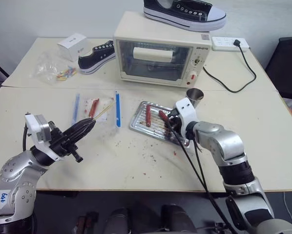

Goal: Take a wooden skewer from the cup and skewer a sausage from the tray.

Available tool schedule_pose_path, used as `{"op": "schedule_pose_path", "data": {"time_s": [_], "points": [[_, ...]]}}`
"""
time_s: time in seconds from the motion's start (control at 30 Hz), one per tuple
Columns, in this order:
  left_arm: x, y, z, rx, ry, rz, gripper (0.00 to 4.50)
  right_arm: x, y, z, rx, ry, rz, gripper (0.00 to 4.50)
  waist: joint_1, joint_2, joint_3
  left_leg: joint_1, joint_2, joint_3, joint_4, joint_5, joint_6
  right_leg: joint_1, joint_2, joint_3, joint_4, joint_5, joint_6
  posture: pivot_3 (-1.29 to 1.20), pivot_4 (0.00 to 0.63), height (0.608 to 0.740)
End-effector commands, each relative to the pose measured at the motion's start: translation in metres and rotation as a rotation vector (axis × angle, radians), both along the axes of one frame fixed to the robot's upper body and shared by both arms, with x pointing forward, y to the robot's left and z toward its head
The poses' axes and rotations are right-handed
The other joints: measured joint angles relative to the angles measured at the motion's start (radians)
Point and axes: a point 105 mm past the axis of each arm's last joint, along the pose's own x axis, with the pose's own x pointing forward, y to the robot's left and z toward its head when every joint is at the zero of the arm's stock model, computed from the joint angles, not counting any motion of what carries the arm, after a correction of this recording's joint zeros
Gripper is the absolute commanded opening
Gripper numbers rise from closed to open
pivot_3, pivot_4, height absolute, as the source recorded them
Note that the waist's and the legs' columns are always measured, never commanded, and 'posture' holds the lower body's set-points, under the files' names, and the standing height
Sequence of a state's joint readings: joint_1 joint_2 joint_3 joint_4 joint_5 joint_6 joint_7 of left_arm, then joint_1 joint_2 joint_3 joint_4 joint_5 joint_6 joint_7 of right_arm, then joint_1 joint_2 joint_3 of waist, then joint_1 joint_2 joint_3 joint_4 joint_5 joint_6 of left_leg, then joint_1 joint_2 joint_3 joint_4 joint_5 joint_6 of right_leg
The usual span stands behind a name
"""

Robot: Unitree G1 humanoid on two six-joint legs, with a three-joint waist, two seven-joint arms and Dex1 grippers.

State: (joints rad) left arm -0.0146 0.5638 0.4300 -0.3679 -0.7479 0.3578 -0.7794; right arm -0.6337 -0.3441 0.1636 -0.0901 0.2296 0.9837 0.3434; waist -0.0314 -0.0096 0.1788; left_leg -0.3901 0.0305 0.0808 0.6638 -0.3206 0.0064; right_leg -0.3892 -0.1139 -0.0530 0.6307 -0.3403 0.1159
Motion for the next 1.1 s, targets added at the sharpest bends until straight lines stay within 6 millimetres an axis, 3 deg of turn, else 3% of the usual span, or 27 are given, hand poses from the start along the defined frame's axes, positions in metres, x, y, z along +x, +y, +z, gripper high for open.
{"op": "schedule_pose_path", "data": {"time_s": [0.03,0.07,0.2,0.5,0.7,0.87,1.0,1.1], "points": [[-0.001,0.001,0.006,-0.003,-0.036,0.001,0.00,-0.004,0.003,0.003,-0.018,-0.035,0.052,1.40,0.000,0.000,0.000,0.000,0.000,0.000,0.000,0.000,0.000,0.000,0.000,0.000,0.000,0.000,0.000,0.00,0.150,0.740],[-0.001,0.001,0.006,-0.003,-0.036,0.001,0.00,-0.004,0.004,0.003,-0.018,-0.034,0.060,1.40,0.000,0.000,0.000,0.000,0.000,0.001,0.000,0.000,0.000,-0.001,0.000,0.001,0.001,0.000,0.000,0.00,0.150,0.740],[-0.001,0.001,0.005,-0.004,-0.037,-0.001,0.00,-0.005,0.004,0.004,-0.015,-0.042,0.071,0.52,0.000,0.000,0.000,0.000,0.000,0.001,0.000,0.000,0.000,-0.001,0.000,0.001,0.001,0.000,0.000,0.00,0.150,0.740],[0.000,0.000,0.004,0.000,-0.034,-0.012,0.00,-0.011,0.001,0.024,0.005,-0.139,0.177,0.52,0.001,0.000,0.000,0.000,0.000,0.002,0.000,0.000,0.000,-0.002,0.000,0.001,0.001,0.000,0.000,0.00,0.150,0.740],[-0.002,-0.003,0.002,0.066,-0.022,-0.077,0.00,-0.039,-0.011,0.058,0.017,-0.312,0.461,0.52,0.003,0.000,0.000,-0.001,-0.001,0.002,0.000,0.000,0.001,-0.002,0.001,0.001,0.001,0.000,0.000,0.00,0.150,0.740],[-0.020,-0.019,-0.012,0.321,0.041,-0.343,0.00,-0.085,-0.027,0.062,-0.056,-0.247,0.875,0.52,0.004,-0.001,0.000,0.000,-0.001,0.003,0.001,0.000,0.002,-0.001,0.003,0.001,0.001,0.000,0.000,0.00,0.150,0.740],[-0.032,-0.026,-0.016,0.451,0.083,-0.517,0.00,-0.100,-0.035,0.066,-0.086,-0.182,1.000,0.52,0.000,-0.001,0.000,0.001,0.000,0.004,0.000,0.000,0.002,-0.001,0.002,0.003,0.001,0.000,0.000,0.00,0.150,0.740],[-0.030,-0.029,-0.013,0.488,0.072,-0.571,0.00,-0.106,-0.037,0.067,-0.116,-0.147,1.052,0.52,0.003,0.000,0.000,0.001,0.001,0.004,0.001,0.000,0.002,-0.002,0.001,0.003,0.001,0.000,0.000,0.00,0.150,0.740]]}}
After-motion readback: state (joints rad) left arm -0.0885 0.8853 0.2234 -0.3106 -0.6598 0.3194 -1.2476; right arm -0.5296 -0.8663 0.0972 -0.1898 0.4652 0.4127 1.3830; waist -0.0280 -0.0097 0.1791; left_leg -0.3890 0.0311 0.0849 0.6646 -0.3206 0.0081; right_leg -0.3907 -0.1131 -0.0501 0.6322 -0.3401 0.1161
